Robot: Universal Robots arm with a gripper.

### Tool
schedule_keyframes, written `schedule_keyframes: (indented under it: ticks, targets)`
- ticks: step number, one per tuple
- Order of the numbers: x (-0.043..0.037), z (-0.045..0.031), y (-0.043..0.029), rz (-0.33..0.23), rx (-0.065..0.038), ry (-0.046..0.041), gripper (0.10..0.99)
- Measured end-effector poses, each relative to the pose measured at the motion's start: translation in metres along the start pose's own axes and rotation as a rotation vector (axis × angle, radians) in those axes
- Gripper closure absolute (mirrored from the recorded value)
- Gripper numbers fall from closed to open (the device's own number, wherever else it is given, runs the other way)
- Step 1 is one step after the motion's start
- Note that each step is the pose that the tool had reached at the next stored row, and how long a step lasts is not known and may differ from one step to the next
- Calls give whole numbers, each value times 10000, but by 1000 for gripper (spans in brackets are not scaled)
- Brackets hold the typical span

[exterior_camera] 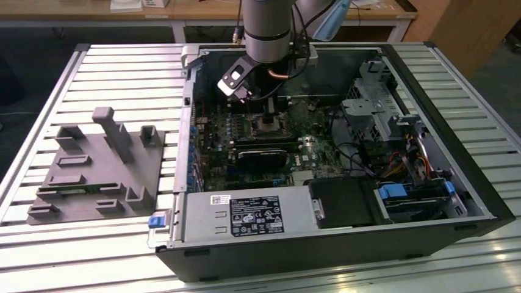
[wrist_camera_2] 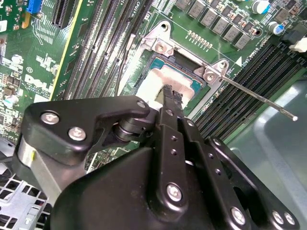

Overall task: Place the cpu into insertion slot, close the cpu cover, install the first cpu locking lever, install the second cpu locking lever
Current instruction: 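Place the cpu into insertion slot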

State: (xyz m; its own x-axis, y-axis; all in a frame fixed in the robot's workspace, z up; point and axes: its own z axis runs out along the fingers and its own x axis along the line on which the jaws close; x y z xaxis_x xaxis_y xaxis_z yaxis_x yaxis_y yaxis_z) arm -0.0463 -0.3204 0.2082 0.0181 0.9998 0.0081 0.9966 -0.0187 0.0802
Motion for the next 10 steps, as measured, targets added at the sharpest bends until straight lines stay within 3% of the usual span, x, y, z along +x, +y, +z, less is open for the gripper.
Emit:
schedule_keyframes:
  ticks: [10]
  targets:
    - [0, 27, 18, 1, 5, 1, 980]
